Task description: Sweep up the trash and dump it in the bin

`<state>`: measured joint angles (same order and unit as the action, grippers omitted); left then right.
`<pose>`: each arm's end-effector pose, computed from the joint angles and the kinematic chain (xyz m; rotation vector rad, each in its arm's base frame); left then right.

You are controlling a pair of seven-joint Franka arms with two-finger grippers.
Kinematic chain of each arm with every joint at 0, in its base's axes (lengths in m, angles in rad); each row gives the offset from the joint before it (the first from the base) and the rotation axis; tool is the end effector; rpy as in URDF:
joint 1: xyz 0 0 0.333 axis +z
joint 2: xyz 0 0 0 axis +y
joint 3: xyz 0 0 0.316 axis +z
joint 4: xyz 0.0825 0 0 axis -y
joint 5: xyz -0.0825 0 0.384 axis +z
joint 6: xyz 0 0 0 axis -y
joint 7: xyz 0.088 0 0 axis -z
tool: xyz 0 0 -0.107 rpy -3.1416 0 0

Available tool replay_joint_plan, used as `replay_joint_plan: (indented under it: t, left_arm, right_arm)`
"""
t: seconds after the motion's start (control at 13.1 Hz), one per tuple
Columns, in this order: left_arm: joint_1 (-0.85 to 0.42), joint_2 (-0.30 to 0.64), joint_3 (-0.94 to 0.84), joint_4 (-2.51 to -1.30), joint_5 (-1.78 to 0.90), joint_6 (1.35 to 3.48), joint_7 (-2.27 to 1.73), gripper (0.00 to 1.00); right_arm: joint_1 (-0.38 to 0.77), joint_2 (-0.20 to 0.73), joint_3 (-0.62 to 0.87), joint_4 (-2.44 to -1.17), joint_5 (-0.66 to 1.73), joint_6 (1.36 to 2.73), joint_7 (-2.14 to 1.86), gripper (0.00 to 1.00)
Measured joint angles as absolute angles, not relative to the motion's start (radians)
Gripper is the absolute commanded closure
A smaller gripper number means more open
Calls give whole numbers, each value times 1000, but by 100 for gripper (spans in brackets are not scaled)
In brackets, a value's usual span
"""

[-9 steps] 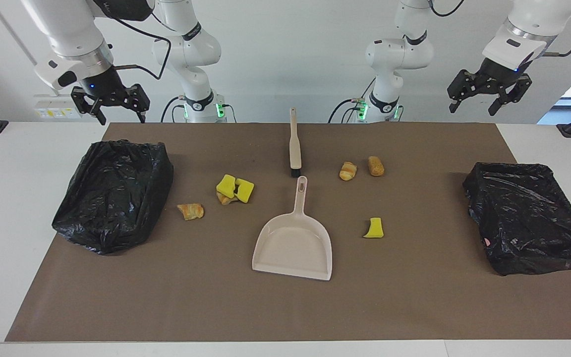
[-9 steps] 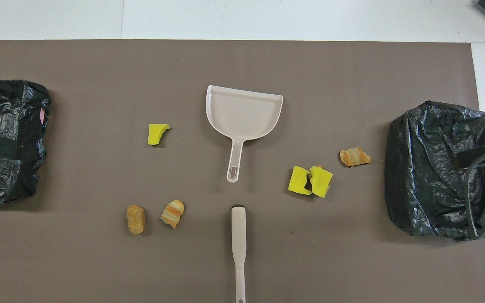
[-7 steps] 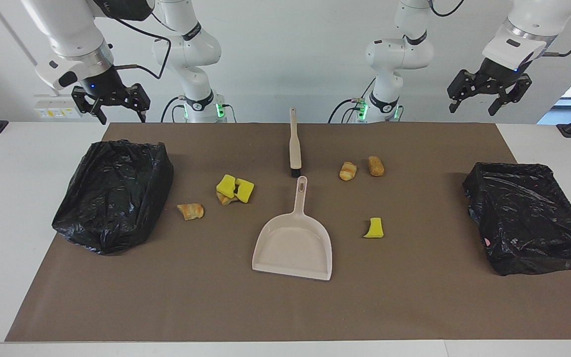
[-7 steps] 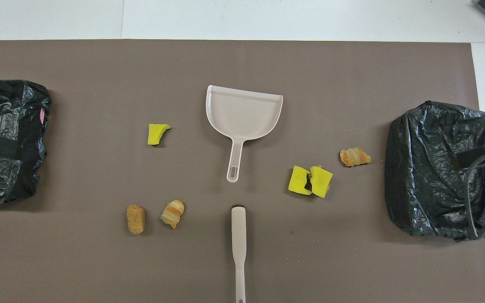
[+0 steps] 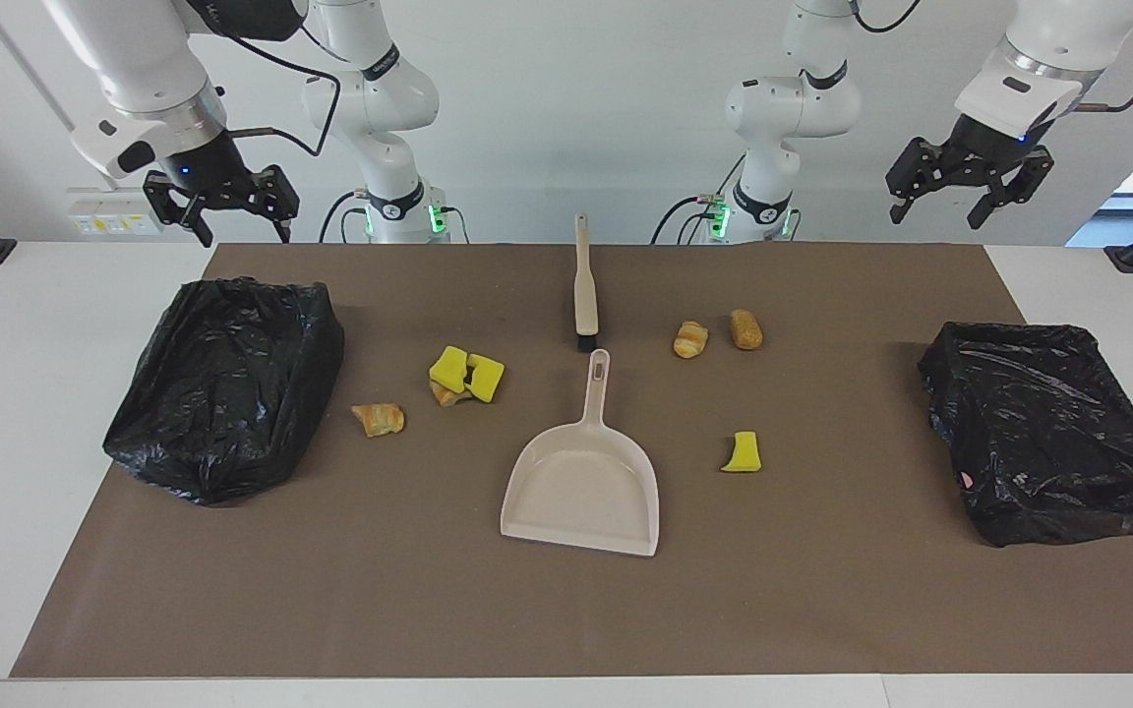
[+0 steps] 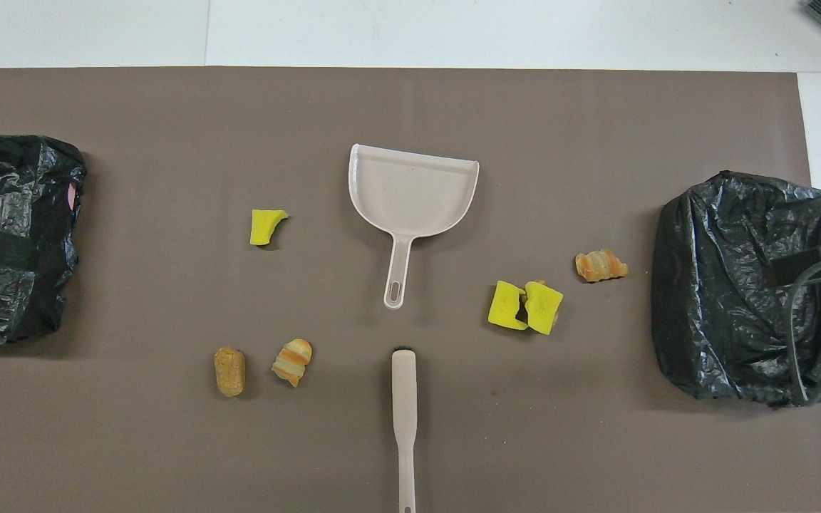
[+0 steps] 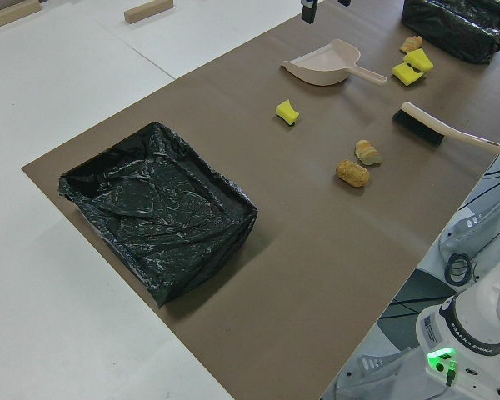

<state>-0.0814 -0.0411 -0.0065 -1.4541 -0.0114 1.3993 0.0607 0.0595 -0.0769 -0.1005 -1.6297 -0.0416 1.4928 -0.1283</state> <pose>0.5201 -0.0473 0.6858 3.1219 -0.2353 -0.0217 0.5213 -0.0283 0.6316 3.1085 0.1335 -0.0981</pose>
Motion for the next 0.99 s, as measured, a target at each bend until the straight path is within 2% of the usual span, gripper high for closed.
replay_joint_plan:
  t: [0.76,0.99]
  left_arm:
    - [-82,-44,-50,-1457,-13,1401,60,0]
    - [-82,-65,-107,-1508,-13,1408,59,0]
  right_arm:
    - [60,-77,-101,-1630,-42,1493,-128,0]
    - [59,-77,-101,-1630,-42,1493,-128,0]
